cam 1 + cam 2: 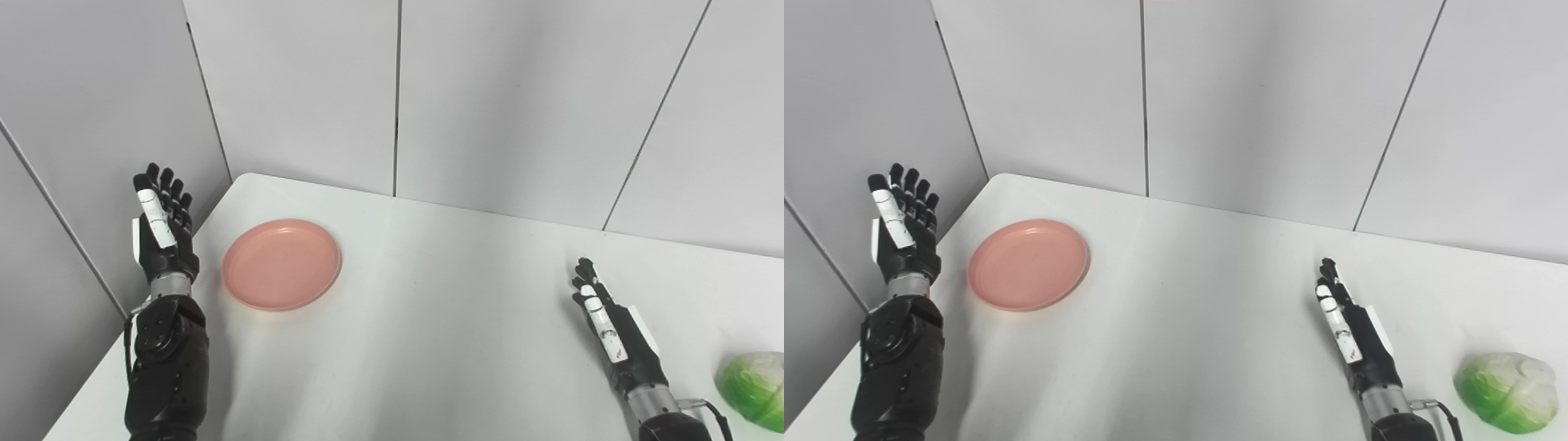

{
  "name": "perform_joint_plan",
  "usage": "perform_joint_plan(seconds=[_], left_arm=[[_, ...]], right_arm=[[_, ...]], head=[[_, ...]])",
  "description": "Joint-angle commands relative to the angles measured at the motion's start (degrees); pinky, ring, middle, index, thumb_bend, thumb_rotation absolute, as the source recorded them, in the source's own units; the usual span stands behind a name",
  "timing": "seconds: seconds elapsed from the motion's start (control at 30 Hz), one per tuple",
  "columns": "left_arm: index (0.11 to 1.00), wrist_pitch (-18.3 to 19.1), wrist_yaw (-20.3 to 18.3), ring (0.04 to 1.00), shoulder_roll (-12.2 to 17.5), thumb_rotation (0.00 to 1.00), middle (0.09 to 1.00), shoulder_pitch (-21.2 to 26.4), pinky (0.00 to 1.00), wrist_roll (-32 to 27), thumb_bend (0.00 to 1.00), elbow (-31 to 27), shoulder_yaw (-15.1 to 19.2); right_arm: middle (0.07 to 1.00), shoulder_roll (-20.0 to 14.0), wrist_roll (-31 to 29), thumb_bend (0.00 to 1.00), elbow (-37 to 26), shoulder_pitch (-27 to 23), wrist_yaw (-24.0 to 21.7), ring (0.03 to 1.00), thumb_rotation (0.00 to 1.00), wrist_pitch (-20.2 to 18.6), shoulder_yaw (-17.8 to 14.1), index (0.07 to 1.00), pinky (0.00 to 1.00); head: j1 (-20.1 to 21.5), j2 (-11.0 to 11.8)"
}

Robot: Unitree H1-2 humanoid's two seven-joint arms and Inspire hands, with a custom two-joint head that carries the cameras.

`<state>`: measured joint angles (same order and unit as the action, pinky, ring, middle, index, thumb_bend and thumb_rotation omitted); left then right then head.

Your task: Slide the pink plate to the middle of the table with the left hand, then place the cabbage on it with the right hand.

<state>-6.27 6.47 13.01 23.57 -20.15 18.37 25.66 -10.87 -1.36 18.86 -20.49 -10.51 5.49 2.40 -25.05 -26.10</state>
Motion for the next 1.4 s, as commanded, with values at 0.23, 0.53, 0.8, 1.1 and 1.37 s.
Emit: perform_joint_plan(seconds=[0.23,0.53,0.8,1.1,1.37], left_arm=[[1.000,-2.97,-0.01,0.998,1.76,1.00,1.000,3.08,1.00,0.18,0.87,4.27,0.26],[1.000,-2.90,0.00,0.997,2.30,1.00,0.992,4.12,1.00,-0.36,0.89,10.13,0.67],[0.981,-5.49,-0.66,0.979,2.83,1.00,0.974,6.38,0.98,-2.16,0.86,19.42,1.73],[0.999,-4.44,-3.36,0.993,4.21,1.00,0.989,7.17,1.00,-1.82,0.91,24.67,0.02],[1.000,-5.41,-5.50,1.000,4.46,1.00,1.000,7.04,1.00,-1.29,0.91,27.13,-1.38]], right_arm=[[0.996,-0.64,0.64,0.44,0.20,0.37,0.56,0.977,1.00,-1.95,-0.50,1.000,0.99],[1.000,-0.76,-0.04,0.43,-0.40,0.49,-0.17,0.989,1.00,-2.49,-0.46,1.000,1.00],[0.997,-0.81,0.45,0.43,-0.60,0.45,0.14,0.981,1.00,-2.60,-0.34,1.000,0.99],[1.000,-0.91,0.70,0.42,-0.65,0.48,-0.06,0.983,1.00,-2.46,-0.15,1.000,1.00],[0.998,-0.53,0.03,0.44,-0.39,0.61,0.15,0.984,1.00,-2.73,-0.62,1.000,1.00]], head=[[0.06,-0.06],[0.16,-0.31],[0.34,-0.65],[0.54,-0.73],[1.18,-0.64]])
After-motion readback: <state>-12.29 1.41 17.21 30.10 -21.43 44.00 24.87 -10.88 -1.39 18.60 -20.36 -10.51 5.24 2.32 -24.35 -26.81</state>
